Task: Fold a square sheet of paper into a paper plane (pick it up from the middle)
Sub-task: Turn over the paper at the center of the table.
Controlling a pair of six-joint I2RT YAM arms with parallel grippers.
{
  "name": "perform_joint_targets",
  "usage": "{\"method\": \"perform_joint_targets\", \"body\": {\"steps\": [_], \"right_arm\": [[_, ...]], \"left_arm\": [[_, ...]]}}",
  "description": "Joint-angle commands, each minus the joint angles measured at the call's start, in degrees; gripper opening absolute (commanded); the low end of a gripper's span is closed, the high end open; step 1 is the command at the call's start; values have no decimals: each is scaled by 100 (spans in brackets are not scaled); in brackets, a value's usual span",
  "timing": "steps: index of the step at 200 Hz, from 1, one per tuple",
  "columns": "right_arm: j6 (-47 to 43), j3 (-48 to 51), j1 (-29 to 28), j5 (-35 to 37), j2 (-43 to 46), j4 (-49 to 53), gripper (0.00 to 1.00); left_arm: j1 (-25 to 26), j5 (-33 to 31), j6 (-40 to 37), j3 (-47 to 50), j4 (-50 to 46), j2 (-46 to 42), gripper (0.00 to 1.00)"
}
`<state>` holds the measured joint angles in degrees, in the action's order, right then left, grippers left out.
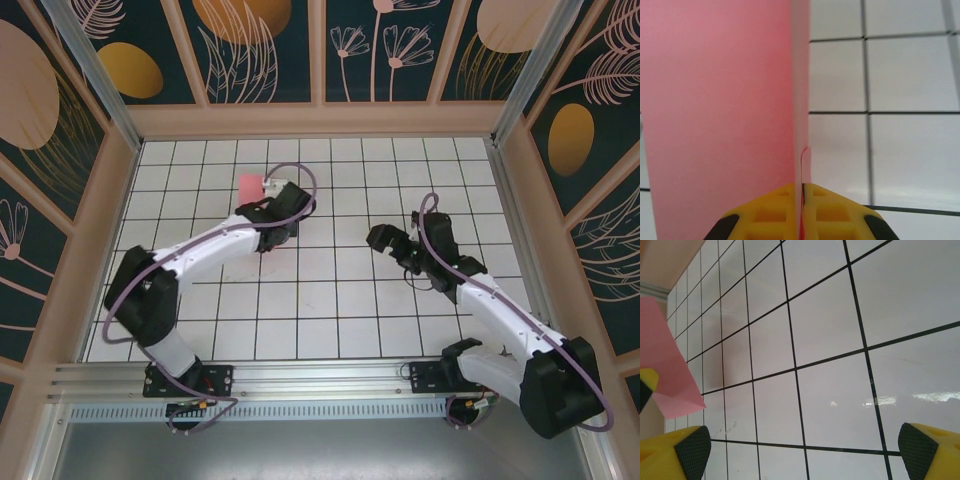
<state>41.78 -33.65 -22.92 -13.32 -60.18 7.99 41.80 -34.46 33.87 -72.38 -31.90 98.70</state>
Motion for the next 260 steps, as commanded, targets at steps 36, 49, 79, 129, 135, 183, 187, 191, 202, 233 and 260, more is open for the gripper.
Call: {"method": "perform_joint_targets", "body": {"steps": [36, 49, 79, 129, 135, 183, 187, 191, 202, 233, 260], "right_arm": [[69, 181, 110, 286, -28, 88, 99], [77, 219, 159, 286, -2, 90, 99], [66, 324, 306, 272, 49, 83, 99], [-28, 447, 597, 120, 47, 80, 99], [-53, 447, 638, 119, 42, 96, 99], [-119, 430, 840, -55, 46, 156, 98], [-124, 423, 845, -63, 39, 155, 99], [-129, 408, 847, -65, 36, 161, 98], [-123, 362, 846, -57, 29, 217, 98], [-102, 219, 847, -130, -39, 330, 98], [-116, 101, 842, -268, -191, 398, 99]], "left_arm": [[543, -1355, 361, -1271, -1629, 1806, 8], [591, -1131, 376, -1419, -1672, 2056, 8], [592, -590, 436, -1392, -1385, 2192, 10], [592, 115, 499, -1282, -993, 2277, 17], [586, 164, 498, -1257, -942, 2284, 19], [591, 628, 483, -1321, -739, 2305, 32], [592, 675, 474, -1343, -726, 2276, 33], [592, 738, 467, -1354, -694, 2242, 35], [589, 1009, 399, -1360, -562, 2079, 41], [586, 1860, 288, -1122, 75, 1275, 57], [544, 2251, 300, -824, 612, 617, 71]]}}
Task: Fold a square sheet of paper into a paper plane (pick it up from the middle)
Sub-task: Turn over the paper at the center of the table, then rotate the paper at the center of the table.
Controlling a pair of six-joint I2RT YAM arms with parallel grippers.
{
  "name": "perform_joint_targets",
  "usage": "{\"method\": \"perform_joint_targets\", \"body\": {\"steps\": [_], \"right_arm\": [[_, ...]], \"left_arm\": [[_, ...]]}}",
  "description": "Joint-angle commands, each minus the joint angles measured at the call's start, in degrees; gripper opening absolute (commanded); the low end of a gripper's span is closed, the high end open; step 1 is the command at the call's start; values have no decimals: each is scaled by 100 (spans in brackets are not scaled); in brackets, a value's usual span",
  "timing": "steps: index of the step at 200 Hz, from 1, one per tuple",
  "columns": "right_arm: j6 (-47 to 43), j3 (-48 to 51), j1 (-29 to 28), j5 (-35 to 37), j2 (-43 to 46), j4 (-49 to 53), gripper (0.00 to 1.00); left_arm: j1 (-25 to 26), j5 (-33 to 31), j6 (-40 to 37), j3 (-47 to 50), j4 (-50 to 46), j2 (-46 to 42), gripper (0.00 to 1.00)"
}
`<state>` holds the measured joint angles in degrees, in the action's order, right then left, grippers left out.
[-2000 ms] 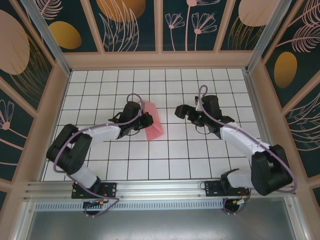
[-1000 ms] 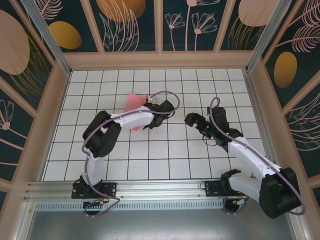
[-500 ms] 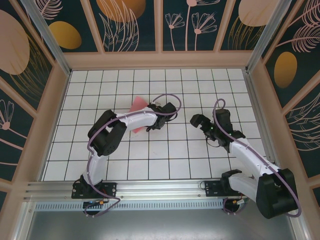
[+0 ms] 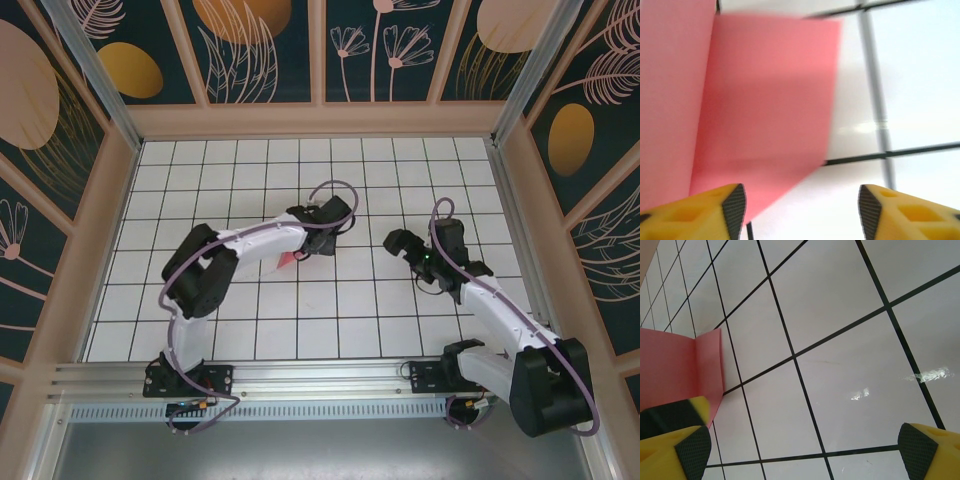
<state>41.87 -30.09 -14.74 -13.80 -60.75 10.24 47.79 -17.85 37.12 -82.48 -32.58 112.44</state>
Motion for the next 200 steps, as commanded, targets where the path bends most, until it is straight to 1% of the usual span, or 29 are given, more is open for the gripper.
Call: {"method": "perform_joint_targets", "body": {"steps": [1, 19, 30, 46, 60, 73, 88, 103, 106, 120, 143, 169, 200], "right_arm": [[-126, -262, 29, -233, -141, 172, 98], [-130, -362, -10, -367, -286, 139, 99], [-102, -455, -102, -410, -372, 147, 98], [-6, -574, -397, -351, -480, 74, 98], [86, -757, -768, -221, -649, 5, 97], [177, -936, -1116, -110, -917, -55, 96], [243, -1227, -1504, -45, -1376, -190, 91], [268, -1605, -1834, -73, -1958, -323, 82], [246, -1720, -1911, -86, -2124, -354, 77], [202, -2145, -2138, -159, -2665, -434, 65], [13, -2959, -2412, -392, -3659, -467, 55], [-227, -3992, -2533, -642, -4760, -136, 50], [-571, -4808, -2516, -716, -5537, 420, 50]], "left_arm": [[-61, 607, -23, 200, 699, -785, 71], [-178, 871, 14, 495, 1034, -1193, 79], [-337, 1055, 102, 725, 1219, -1474, 84], [-589, 1286, 228, 1196, 1534, -1955, 92], [-818, 1373, 389, 1740, 1831, -2388, 98], [-1048, 1453, 517, 2280, 2060, -2766, 98], [-1271, 1411, 619, 2873, 2233, -3201, 99], [-1528, 1402, 725, 3358, 2318, -3532, 99], [-1576, 1414, 732, 3446, 2344, -3592, 98], [-1787, 1453, 773, 3801, 2418, -3805, 99], [-2027, 1484, 772, 4240, 2480, -3988, 99], [-2181, 1516, 804, 4487, 2473, -4037, 99], [-2226, 1588, 840, 4631, 2651, -4042, 99]]}}
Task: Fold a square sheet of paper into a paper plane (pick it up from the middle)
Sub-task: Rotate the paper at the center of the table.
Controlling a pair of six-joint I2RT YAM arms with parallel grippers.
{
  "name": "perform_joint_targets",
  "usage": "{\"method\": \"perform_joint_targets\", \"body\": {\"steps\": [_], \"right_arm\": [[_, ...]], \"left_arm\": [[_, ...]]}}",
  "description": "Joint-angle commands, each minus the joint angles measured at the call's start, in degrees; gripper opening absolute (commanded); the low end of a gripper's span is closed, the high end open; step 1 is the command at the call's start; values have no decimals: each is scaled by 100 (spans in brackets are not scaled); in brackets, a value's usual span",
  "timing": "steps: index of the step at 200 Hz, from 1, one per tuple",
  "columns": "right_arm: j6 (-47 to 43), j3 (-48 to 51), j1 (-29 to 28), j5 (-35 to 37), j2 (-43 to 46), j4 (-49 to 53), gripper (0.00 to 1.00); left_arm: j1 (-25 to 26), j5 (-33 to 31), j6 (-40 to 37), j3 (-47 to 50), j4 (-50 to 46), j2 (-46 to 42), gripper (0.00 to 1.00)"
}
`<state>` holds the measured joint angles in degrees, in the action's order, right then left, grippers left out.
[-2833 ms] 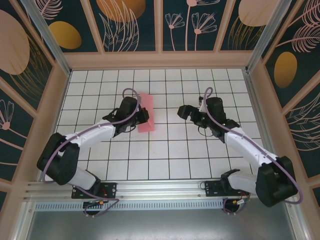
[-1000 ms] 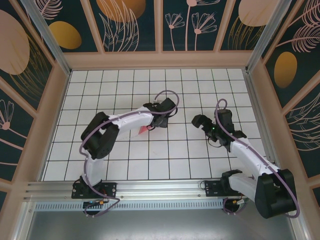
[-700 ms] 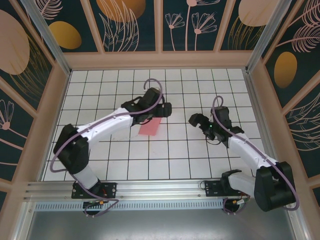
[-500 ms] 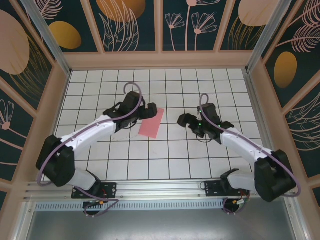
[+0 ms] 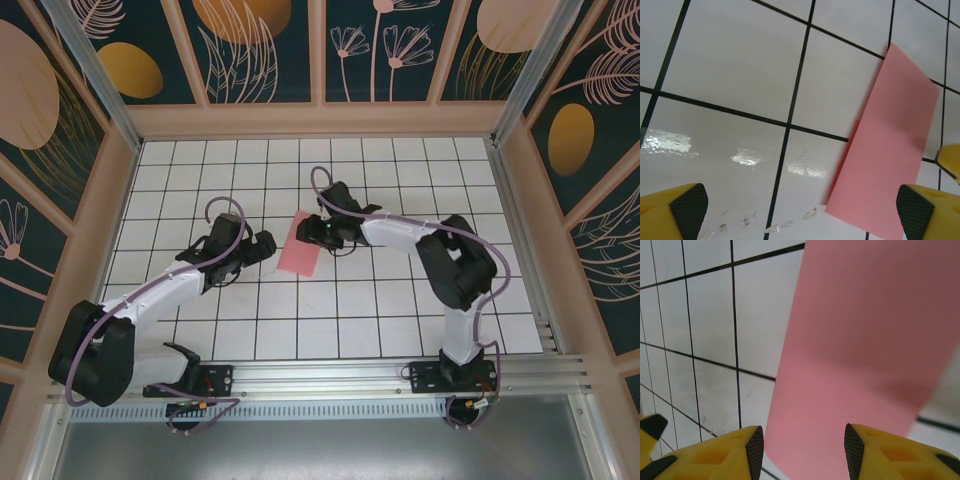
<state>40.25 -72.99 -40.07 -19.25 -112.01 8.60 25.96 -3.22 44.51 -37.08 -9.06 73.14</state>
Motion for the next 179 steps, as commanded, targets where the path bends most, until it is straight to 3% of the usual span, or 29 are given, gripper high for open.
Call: {"method": "perform_joint_targets", "body": {"steps": [1, 56, 89, 109, 146, 179], "right_arm": [[-424, -542, 22, -178, -428, 605, 50], [-1370, -1133, 205, -322, -1181, 1541, 49], [-2614, -1160, 369, 99, -1191, 2328, 49], [-3406, -1113, 437, 539, -1111, 2759, 44], [-3759, -1144, 561, 359, -648, 2614, 44], [-2631, -486, 808, -117, 436, 1702, 53]], "left_arm": [[-44, 132, 97, 89, 304, -110, 99], [-51, 118, -13, 141, 767, -117, 98], [-51, 367, -165, 12, 1040, -41, 98], [-53, 597, -281, -156, 1093, 95, 98], [-48, 1531, -346, -456, 1441, 602, 83], [-34, 2383, -88, -586, 2048, 1099, 63]]}}
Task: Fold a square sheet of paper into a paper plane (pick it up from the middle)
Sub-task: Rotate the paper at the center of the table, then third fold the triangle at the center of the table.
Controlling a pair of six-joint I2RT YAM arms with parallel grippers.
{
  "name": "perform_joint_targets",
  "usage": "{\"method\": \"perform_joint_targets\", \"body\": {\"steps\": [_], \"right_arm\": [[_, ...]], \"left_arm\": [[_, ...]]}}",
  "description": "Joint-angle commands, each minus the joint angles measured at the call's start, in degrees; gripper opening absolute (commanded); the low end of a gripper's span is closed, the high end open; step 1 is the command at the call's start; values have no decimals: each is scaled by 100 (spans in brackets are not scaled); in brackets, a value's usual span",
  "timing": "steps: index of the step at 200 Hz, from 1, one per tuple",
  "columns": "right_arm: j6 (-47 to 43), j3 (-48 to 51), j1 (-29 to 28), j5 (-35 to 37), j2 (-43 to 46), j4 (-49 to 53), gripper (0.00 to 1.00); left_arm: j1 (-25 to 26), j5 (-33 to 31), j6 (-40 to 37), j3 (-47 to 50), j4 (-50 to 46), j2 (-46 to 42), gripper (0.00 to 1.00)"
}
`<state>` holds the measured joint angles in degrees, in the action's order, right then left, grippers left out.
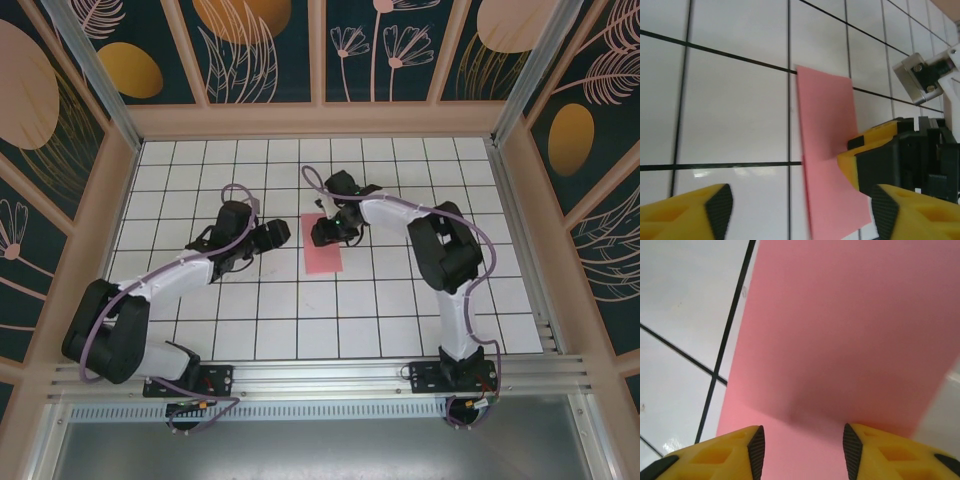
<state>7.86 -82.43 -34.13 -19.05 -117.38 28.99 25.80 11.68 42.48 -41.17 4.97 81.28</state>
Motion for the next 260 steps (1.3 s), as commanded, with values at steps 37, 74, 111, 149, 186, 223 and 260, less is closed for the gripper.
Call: {"method": "perform_joint_targets", "body": {"steps": [37, 74, 111, 149, 186, 223, 260], "right_arm": [[2729, 2004, 598, -371, 2052, -1350, 58], [3611, 2872, 578, -388, 2534, -1717, 60], [3786, 3100, 537, -563, 2399, -1847, 60], [3839, 3121, 427, -740, 2250, -2070, 56], [3843, 3055, 350, -754, 2071, -2002, 54], [3819, 3042, 311, -714, 1959, -1905, 54], [3719, 3022, 310, -784, 1825, -1845, 53]], "left_arm": [[206, 1344, 385, -494, 1102, 947, 42], [421, 1221, 384, -1026, 845, 1594, 34], [432, 841, 410, -1415, 433, 2136, 28], [435, 827, 640, -1497, 555, 2499, 21], [439, 781, 625, -1667, 260, 2829, 18], [431, 613, 692, -1697, 39, 2975, 17], [439, 559, 741, -1665, -62, 3081, 17]]}}
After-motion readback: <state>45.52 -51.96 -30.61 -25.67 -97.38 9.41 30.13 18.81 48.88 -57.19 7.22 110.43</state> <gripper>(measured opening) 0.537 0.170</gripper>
